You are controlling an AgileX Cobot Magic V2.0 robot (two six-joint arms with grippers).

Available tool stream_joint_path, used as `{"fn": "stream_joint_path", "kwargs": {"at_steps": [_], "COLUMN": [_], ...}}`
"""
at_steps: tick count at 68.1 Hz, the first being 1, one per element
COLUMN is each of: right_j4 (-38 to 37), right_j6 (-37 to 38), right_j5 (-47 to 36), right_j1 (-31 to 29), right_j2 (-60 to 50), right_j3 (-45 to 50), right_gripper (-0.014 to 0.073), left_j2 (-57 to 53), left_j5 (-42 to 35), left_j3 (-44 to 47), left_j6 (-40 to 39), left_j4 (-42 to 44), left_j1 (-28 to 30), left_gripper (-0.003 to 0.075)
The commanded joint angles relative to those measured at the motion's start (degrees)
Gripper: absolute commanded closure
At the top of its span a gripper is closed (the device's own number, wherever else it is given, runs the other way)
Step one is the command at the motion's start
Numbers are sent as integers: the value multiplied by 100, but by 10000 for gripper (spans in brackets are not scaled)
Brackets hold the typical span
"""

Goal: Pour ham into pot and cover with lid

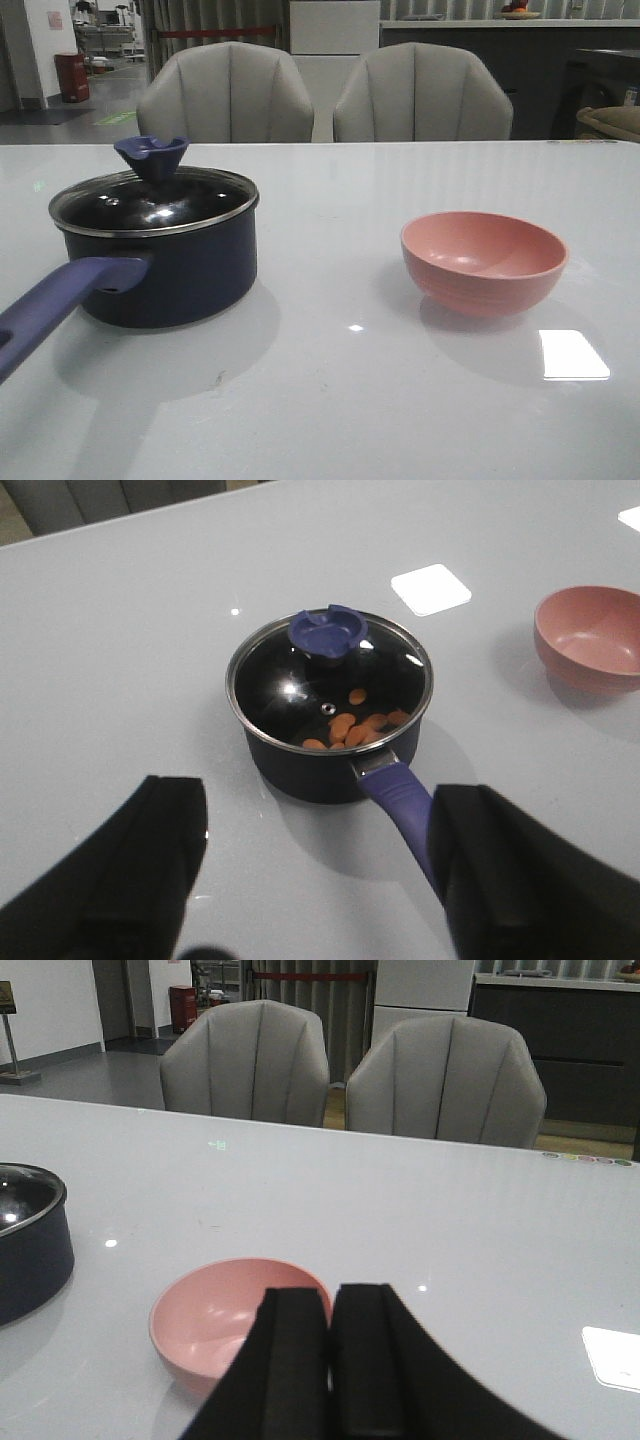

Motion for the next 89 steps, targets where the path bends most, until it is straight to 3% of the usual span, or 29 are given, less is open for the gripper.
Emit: {"fn": "stream_joint_path", "kwargs": {"at_steps": [1, 12, 16, 26, 59, 65, 73, 82, 89], "right_j4": [9, 9, 9, 9, 9, 9, 9, 9, 9], "right_j6": [-29, -29, -29, -29, -29, -29, -29, -29, -29], "right_j5": [-422, -422, -422, -422, -422, -422, -422, -422, -422], "right_j1": [-3, -3, -3, -3, -3, -3, -3, -3, -3], "right_j2": [24, 24, 24, 24, 24, 24, 24, 24, 24], "right_j3": [-168, -168, -168, -168, -168, -168, -168, -168, -168], "right_gripper": [440, 440, 440, 440, 440, 440, 440, 440, 440], "left_j2": [-615, -1757, -2017, -2495, -2519, -2519, -2557, -2726, -2891], "left_j5": [-665, -1143, -1324, -1734, -1758, -2311, -3144, -3802, -4280], "left_j3": [358, 1128, 1325, 1664, 1776, 2034, 2550, 3172, 3605], "left_j6": [-52, -52, -52, -52, -52, -52, -82, -862, -1188], "left_j4": [-75, -75, -75, -75, -62, 93, 131, 492, 684], "left_j1": [13, 13, 13, 13, 13, 51, 606, 1514, 1880], "left_gripper": [320, 564, 615, 607, 607, 607, 607, 607, 607]}}
